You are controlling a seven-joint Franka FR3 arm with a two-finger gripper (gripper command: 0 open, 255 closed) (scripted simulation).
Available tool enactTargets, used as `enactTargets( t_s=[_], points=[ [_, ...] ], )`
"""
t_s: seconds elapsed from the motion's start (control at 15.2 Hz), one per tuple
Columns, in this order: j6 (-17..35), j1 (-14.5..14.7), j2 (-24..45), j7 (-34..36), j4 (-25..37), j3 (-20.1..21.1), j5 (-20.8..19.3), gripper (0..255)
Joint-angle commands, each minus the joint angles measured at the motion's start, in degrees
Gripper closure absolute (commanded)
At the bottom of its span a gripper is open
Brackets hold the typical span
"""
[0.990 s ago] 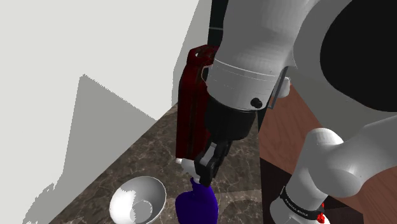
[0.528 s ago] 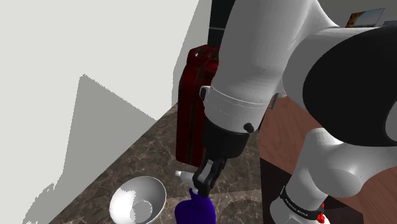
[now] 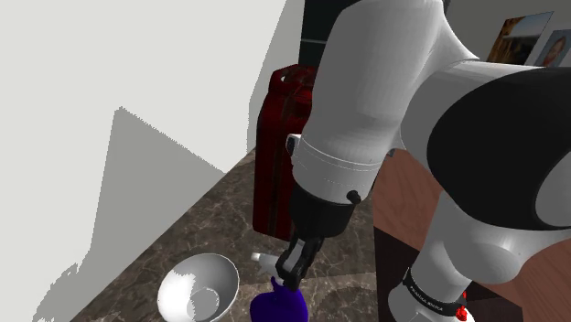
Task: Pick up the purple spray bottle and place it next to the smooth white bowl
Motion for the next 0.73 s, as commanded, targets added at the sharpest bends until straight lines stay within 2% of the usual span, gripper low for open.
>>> enactTargets(
  t_s=[0.0, 0.07, 0.4, 0.66],
  points=[
    [0.0, 0.0, 0.0, 0.0, 0.0, 0.0, 0.0, 255],
    [0.0, 0.0, 0.0, 0.0, 0.0, 0.0, 0.0, 0],
    [0.0, 0.0, 0.0, 0.0, 0.0, 0.0, 0.0, 0],
    [-7.3, -0.2, -1.0, 0.5, 6.0, -3.0, -1.9, 0]
  ],
)
